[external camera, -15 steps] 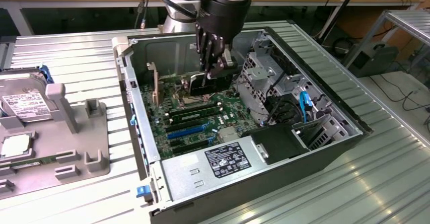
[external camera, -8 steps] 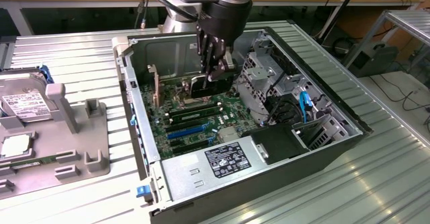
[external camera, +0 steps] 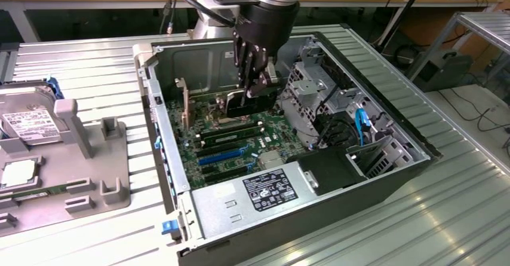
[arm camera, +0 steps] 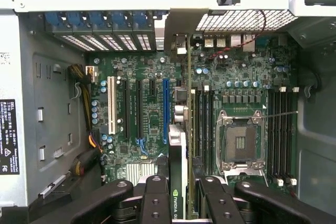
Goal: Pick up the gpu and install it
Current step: 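Insert the gpu into the slot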
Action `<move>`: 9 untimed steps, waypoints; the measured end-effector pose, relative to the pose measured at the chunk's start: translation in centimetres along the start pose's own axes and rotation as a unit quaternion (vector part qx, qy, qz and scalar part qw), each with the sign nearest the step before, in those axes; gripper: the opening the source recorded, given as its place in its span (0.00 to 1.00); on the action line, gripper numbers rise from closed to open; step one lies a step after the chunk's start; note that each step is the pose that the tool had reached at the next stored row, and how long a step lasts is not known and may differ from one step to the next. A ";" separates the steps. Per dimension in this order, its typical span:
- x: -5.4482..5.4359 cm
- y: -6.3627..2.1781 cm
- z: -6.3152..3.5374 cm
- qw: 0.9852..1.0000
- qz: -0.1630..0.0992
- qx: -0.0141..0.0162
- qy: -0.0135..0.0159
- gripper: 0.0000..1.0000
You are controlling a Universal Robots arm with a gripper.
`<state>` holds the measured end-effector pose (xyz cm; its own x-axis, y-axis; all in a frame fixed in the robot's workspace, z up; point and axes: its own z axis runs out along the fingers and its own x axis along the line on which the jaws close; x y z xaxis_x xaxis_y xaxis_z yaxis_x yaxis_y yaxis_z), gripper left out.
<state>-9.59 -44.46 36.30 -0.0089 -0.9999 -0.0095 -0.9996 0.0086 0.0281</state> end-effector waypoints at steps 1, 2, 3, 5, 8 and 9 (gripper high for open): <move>0.0 0.00 0.00 1.000 0.000 0.000 0.000 0.27; 0.0 0.00 0.00 1.000 0.000 0.000 0.000 0.27; 0.0 0.00 0.00 1.000 0.000 0.000 0.000 0.27; 0.0 0.00 0.04 1.000 0.000 0.000 0.000 0.27; 0.0 0.00 0.18 1.000 0.000 0.000 0.000 0.27; 0.0 -0.01 0.26 1.000 0.000 0.000 0.000 0.27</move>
<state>-9.59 -44.46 36.03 -0.0089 -0.9999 -0.0097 -0.9996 0.0086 0.0280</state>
